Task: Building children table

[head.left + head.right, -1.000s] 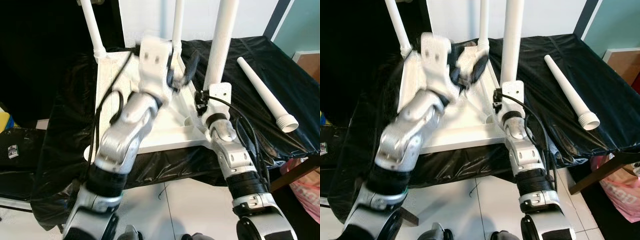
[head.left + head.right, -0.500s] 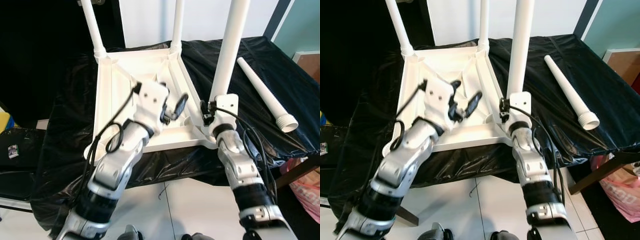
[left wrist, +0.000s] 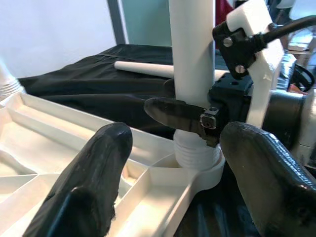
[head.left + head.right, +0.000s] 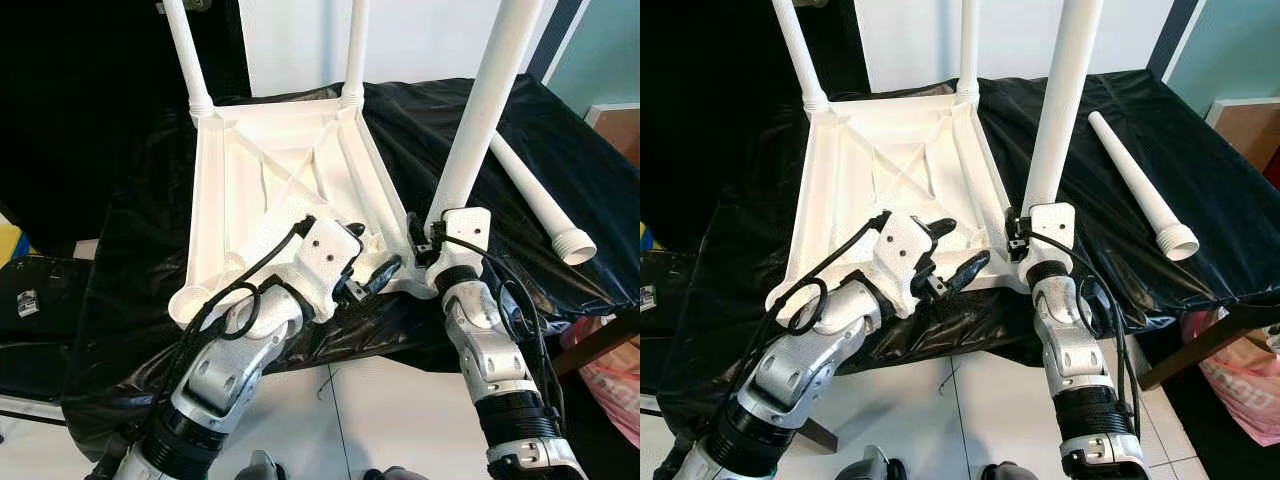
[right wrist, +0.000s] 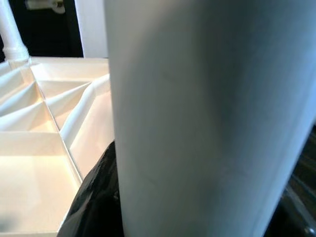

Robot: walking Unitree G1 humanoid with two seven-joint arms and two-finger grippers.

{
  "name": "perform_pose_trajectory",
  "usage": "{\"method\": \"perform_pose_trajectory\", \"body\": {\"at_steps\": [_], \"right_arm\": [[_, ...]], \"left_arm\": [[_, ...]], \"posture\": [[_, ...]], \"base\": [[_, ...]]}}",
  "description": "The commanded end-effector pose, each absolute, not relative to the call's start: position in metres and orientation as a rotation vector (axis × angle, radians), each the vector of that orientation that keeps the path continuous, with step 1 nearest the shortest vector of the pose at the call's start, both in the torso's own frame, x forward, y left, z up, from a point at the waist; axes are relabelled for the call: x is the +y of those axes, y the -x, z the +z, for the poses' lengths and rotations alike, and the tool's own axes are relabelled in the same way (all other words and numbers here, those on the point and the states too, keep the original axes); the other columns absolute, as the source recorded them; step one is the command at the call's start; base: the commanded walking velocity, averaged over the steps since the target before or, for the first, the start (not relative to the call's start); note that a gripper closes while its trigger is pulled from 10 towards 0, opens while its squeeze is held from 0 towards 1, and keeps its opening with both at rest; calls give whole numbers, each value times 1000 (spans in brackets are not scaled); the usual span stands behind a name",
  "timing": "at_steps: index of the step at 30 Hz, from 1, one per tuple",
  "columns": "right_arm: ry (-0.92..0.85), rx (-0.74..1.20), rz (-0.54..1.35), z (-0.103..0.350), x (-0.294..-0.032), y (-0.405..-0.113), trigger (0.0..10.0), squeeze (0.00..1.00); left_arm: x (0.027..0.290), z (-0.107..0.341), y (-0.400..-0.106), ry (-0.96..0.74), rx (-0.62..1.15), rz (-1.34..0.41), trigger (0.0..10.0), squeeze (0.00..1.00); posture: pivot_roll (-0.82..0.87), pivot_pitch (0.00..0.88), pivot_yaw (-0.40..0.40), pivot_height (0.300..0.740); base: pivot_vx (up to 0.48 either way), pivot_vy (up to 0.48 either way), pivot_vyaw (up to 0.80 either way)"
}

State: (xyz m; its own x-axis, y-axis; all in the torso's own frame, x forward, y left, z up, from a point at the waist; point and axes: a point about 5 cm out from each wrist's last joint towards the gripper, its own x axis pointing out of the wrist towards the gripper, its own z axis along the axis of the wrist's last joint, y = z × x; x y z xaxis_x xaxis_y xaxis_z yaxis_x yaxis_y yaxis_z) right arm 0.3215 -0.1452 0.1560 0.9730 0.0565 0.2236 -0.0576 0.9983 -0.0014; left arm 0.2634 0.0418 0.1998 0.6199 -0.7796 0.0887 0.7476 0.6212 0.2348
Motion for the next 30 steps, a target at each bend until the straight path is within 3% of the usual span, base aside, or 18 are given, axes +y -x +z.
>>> {"method": "perform_pose_trajectory", "body": {"at_steps": [1,14,30], "right_arm": [[-25,-169,42,141,-151,-319,10000,0],[-62,-115,-12,126,-163,-322,10000,0],[-23,-139,192,100,-146,-308,10000,0]], "left_arm": [[40,199,-260,-197,-180,-913,10000,0],[42,202,-261,-199,-180,-907,10000,0],[43,204,-262,-204,-183,-910,10000,0]], "posture": [[57,93,-20,740],[71,105,-19,740],[72,99,-2,740]], "base": [[0,0,0],[0,0,0],[0,0,0]]}}
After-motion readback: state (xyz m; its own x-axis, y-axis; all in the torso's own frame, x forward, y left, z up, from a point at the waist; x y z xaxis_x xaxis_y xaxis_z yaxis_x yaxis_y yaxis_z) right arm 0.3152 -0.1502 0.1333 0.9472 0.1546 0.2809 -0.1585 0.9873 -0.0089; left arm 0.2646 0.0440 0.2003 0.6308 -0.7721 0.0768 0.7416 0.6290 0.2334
